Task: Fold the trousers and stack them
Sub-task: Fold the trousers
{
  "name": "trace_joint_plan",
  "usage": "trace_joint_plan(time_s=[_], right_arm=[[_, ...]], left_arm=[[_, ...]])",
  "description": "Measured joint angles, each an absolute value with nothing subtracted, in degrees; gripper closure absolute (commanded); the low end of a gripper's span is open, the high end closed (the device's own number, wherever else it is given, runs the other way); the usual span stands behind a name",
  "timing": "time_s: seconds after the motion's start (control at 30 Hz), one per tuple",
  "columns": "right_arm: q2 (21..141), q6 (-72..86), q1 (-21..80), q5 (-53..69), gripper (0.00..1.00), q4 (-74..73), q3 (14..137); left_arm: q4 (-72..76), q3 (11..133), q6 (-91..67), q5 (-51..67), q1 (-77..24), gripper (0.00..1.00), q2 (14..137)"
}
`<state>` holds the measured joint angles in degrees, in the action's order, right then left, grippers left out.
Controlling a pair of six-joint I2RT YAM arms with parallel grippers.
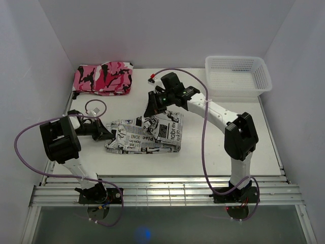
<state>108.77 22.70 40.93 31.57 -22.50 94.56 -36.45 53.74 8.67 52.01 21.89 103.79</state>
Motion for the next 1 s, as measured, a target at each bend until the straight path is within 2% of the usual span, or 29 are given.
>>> trace_joint_plan(time_s=[0.27, 0.53, 1.0], right_arm=[[116.1, 27.2, 43.7, 29.3, 0.92, -21.9, 103.9], [122.3, 30.9, 46.2, 28.6, 0.92, -20.6, 107.5], [124.0, 34.4, 51.9, 28.6, 0.92, -19.2, 110.9]], left_arm=[[-33.7, 52.8, 3.9, 50.9, 21.9, 1.0, 103.8], [-30.6, 51.3, 0.9, 51.8, 21.9, 1.0, 103.8], [-28.4, 50.4, -1.7, 51.9, 21.9, 1.0, 104.0]])
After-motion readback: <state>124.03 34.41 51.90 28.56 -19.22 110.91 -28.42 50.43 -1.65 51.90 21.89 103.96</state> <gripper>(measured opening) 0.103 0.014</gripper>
